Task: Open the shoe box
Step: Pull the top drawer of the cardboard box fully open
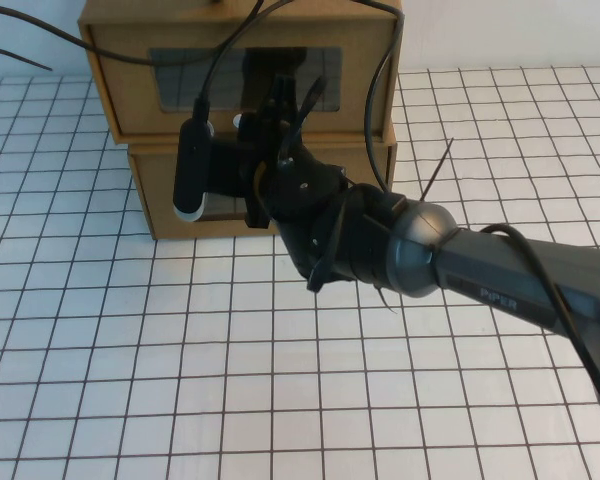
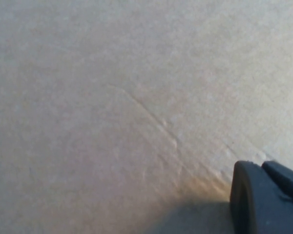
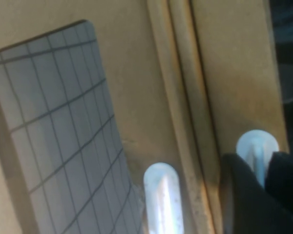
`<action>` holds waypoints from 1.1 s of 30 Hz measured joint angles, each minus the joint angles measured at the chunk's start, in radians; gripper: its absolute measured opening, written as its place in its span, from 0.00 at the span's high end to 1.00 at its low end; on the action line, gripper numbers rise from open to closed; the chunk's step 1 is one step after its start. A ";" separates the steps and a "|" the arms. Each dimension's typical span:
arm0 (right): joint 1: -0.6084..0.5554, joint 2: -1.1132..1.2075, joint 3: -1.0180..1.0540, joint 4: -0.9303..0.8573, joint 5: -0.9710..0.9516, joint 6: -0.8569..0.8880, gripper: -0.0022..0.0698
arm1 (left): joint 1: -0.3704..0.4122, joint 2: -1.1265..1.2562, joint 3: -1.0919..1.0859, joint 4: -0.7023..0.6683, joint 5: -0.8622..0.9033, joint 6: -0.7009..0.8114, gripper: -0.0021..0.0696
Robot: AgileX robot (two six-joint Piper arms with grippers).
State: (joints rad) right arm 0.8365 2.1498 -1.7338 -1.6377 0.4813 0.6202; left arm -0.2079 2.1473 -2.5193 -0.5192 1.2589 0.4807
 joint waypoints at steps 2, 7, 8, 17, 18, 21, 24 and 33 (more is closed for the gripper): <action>0.000 0.001 0.000 -0.011 0.007 0.016 0.87 | 0.000 0.000 0.000 0.000 0.000 -0.002 0.97; 0.002 0.002 0.000 -0.027 0.010 0.022 0.95 | 0.000 0.000 0.000 0.000 0.000 -0.008 0.97; 0.002 0.003 0.000 -0.028 0.013 0.016 0.95 | 0.000 0.000 0.000 0.000 0.000 -0.010 0.97; 0.021 -0.085 0.109 0.053 0.075 -0.061 0.96 | 0.000 0.000 0.000 -0.006 0.000 -0.049 0.97; 0.021 -0.104 0.132 0.060 0.075 -0.064 0.96 | 0.000 0.000 0.000 -0.008 0.000 -0.051 0.97; 0.021 -0.159 0.199 0.091 0.073 -0.064 0.96 | 0.000 0.000 0.000 -0.012 0.000 -0.057 0.97; 0.021 -0.212 0.247 0.125 0.050 -0.064 0.96 | 0.000 0.000 0.000 -0.020 0.000 -0.064 0.97; 0.021 -0.240 0.267 0.132 0.024 -0.061 0.96 | -0.004 -0.036 0.001 -0.030 0.001 -0.089 0.97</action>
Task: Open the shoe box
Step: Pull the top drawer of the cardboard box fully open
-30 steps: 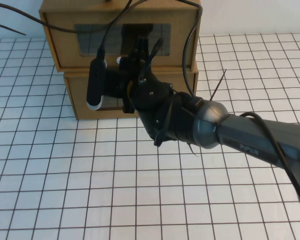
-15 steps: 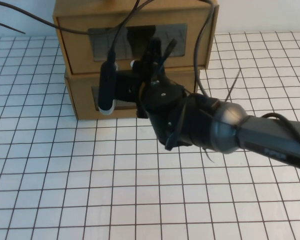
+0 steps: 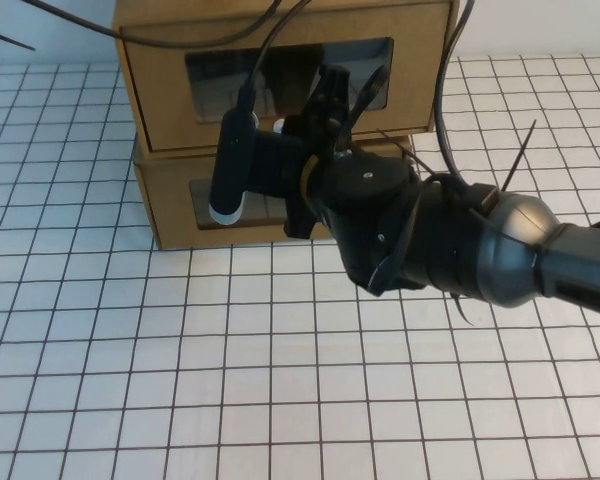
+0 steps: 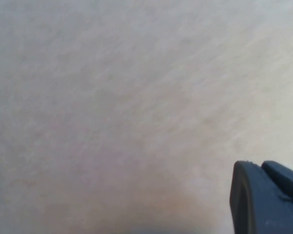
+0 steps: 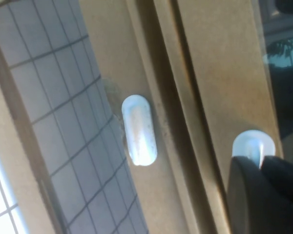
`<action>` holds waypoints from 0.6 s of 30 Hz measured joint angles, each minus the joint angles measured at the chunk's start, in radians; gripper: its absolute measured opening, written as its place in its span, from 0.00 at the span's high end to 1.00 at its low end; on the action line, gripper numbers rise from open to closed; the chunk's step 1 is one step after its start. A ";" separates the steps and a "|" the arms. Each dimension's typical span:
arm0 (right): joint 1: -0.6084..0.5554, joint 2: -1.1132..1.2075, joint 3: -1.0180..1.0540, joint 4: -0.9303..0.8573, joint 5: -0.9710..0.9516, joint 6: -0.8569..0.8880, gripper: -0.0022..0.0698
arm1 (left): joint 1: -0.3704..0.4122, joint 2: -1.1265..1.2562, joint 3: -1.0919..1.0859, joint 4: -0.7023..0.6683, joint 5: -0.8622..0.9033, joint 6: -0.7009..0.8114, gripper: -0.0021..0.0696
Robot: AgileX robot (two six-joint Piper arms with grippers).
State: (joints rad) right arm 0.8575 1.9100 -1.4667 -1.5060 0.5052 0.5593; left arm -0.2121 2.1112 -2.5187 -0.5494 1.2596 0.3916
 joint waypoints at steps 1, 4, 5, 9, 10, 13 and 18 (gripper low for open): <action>0.000 0.000 0.000 0.000 0.000 0.007 0.96 | -0.004 -0.007 0.000 0.000 0.000 -0.003 0.97; 0.000 0.000 0.000 -0.008 -0.003 0.031 0.96 | -0.032 -0.028 0.000 0.002 0.000 -0.003 0.97; 0.000 0.000 0.000 -0.012 -0.007 0.039 0.96 | -0.046 -0.029 0.000 0.011 0.000 -0.003 0.97; 0.000 0.010 0.000 -0.060 -0.017 0.082 0.96 | -0.091 -0.032 0.000 0.068 0.004 -0.014 0.97; 0.000 0.015 0.000 -0.078 -0.021 0.095 0.96 | -0.095 -0.032 0.000 0.077 0.007 -0.016 0.97; 0.000 0.032 0.000 -0.112 -0.028 0.141 0.96 | -0.097 -0.032 0.000 0.093 0.007 -0.021 0.97; 0.000 0.038 -0.002 -0.133 -0.031 0.179 0.96 | -0.097 -0.023 0.000 0.113 0.007 -0.036 0.97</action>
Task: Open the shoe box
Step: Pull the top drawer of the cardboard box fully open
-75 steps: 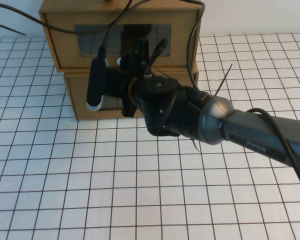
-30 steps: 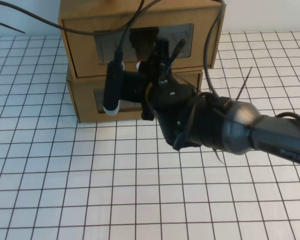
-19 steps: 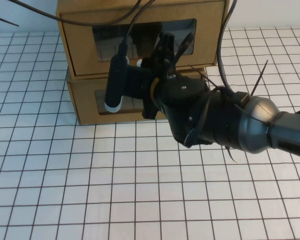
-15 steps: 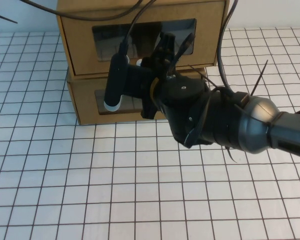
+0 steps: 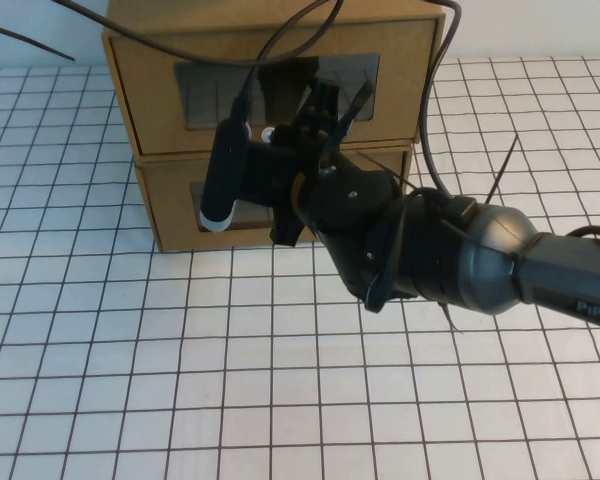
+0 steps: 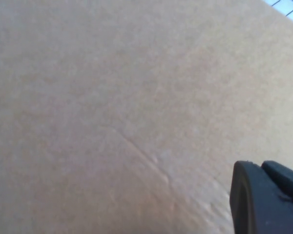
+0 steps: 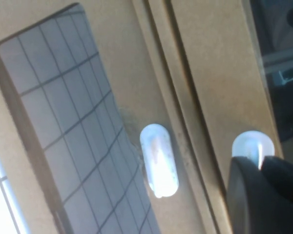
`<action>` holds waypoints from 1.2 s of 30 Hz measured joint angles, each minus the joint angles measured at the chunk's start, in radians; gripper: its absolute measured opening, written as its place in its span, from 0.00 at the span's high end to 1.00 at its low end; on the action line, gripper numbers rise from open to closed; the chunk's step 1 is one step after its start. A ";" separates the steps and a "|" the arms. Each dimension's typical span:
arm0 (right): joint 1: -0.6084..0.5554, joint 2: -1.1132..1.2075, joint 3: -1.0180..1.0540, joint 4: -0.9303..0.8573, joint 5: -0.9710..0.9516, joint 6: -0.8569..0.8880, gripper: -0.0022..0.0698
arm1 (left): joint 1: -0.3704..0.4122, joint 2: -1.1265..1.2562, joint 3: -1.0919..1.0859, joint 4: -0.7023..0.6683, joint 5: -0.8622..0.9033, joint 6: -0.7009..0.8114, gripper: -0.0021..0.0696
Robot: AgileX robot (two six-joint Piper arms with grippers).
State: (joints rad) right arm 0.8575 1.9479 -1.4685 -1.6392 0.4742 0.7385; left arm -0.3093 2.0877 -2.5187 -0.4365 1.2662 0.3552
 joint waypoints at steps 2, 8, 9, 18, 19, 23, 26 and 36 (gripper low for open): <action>0.000 0.000 0.000 -0.002 0.000 0.000 0.96 | 0.000 0.010 0.000 0.000 0.000 -0.004 0.97; 0.000 0.004 0.000 -0.002 0.000 0.004 0.96 | 0.000 0.022 0.061 0.010 -0.020 -0.005 0.97; 0.000 0.005 0.000 0.000 0.000 0.004 0.96 | 0.000 0.020 0.068 0.010 -0.026 -0.005 0.97; 0.000 0.003 0.017 -0.007 -0.002 0.004 0.96 | 0.000 0.020 0.082 0.012 -0.047 -0.002 0.97; 0.000 -0.007 0.029 -0.012 -0.002 0.004 0.96 | 0.000 0.022 0.082 0.012 -0.047 -0.002 0.97; 0.019 -0.056 0.094 -0.020 -0.009 0.004 0.96 | 0.000 0.035 0.082 0.012 -0.053 -0.001 0.97; 0.040 -0.096 0.146 -0.022 -0.007 0.004 0.96 | 0.000 0.035 0.082 0.012 -0.055 -0.001 0.97; 0.142 -0.222 0.283 0.086 0.033 0.008 0.96 | 0.000 0.035 0.082 0.012 -0.055 0.006 0.97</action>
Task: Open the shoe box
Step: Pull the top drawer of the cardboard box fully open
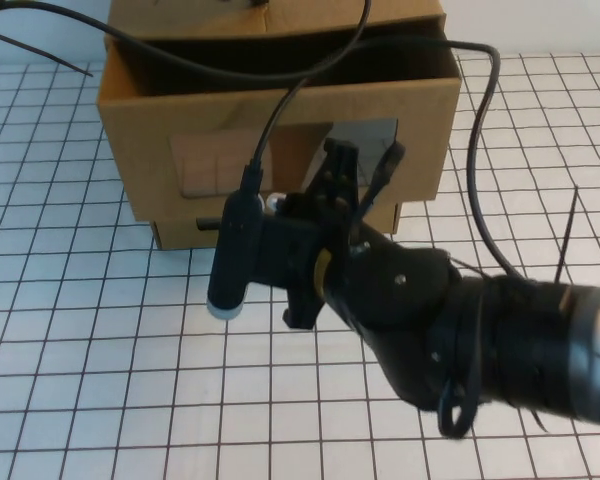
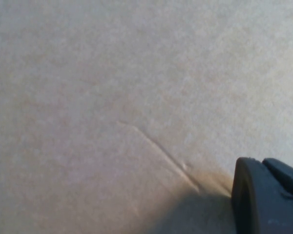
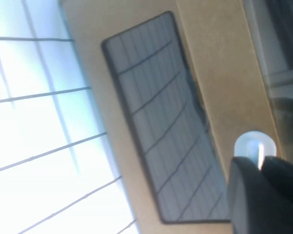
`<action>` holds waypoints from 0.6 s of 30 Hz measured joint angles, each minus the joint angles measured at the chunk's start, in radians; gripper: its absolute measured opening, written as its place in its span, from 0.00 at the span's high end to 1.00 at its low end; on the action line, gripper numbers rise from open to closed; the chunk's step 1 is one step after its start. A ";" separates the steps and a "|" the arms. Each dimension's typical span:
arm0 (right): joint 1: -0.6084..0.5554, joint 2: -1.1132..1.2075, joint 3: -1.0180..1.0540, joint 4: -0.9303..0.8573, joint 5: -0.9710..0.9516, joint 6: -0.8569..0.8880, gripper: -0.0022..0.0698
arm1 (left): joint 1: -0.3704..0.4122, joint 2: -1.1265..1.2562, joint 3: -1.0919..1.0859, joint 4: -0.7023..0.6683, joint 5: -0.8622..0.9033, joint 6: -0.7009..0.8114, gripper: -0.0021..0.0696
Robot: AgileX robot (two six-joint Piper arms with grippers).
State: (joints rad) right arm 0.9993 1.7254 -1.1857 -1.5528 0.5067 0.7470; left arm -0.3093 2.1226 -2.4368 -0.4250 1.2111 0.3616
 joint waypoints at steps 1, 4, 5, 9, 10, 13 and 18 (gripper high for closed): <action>0.014 -0.012 0.014 0.013 0.008 0.000 0.96 | 0.000 0.000 0.000 0.000 0.000 0.000 0.97; 0.062 -0.041 0.052 0.054 0.045 0.000 0.96 | 0.000 0.000 0.000 0.000 0.000 0.001 0.97; 0.080 -0.050 0.061 0.065 0.061 0.000 0.96 | 0.000 0.002 0.000 0.000 0.000 0.001 0.97; 0.140 -0.073 0.105 0.102 0.115 0.000 0.96 | 0.000 0.002 0.000 0.000 0.000 0.002 0.97; 0.151 -0.075 0.113 0.111 0.127 0.000 0.96 | 0.000 0.002 0.000 0.000 0.000 0.002 0.97; 0.165 -0.077 0.121 0.138 0.151 0.000 0.96 | 0.000 0.002 0.000 0.000 -0.001 0.002 0.97; 0.169 -0.077 0.123 0.177 0.178 0.000 0.96 | 0.000 0.002 0.000 0.000 -0.002 0.002 0.97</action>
State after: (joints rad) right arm 1.1679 1.6488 -1.0623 -1.3757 0.6849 0.7470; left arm -0.3093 2.1242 -2.4368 -0.4250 1.2088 0.3638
